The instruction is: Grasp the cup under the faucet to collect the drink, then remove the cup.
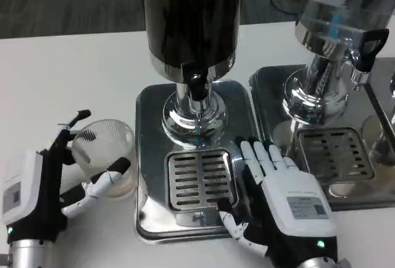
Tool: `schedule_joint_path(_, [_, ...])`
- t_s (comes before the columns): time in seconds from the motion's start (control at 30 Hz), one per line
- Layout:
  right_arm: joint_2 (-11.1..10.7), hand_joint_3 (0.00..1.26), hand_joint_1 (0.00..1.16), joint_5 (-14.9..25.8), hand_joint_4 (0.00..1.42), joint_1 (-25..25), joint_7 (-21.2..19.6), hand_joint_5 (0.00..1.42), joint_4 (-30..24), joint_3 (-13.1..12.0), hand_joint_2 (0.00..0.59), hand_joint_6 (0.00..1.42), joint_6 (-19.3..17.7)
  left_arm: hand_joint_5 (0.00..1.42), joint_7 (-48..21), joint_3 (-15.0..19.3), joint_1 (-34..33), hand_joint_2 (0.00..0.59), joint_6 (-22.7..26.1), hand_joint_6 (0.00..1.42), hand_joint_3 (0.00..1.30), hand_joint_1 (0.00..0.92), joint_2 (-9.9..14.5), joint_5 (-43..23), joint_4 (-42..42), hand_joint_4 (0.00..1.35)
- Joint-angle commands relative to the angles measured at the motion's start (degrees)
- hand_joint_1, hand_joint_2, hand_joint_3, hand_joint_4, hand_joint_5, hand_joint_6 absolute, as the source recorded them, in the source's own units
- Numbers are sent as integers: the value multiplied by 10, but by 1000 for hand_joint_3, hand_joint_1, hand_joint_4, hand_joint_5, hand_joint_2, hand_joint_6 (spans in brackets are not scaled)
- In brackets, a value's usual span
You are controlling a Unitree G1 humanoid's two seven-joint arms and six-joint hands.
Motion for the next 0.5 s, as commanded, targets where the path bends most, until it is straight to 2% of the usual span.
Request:
schedule_joint_path(0.03, [2,0,390,6,0,-6,-2,0,2,-3,386,81,-2,725,-2,-8,-3,118,-5,788,277,448,2,1,4,475])
schedule_joint_path(0.13, [3,0,390,8,0,-6,-3,0,3,-5,386,81,-2,747,-7,-11,-6,110,-3,840,268,505,2,1,8,490])
schedule_joint_path(0.4, [4,0,390,9,0,-6,-4,0,5,-6,386,81,-2,767,0,-14,-8,99,-4,910,268,545,5,5,9,511])
schedule_joint_path(0.5, [5,0,390,10,0,-6,-4,0,5,-7,386,81,-2,810,10,-17,-10,85,-3,976,291,574,6,9,8,546])
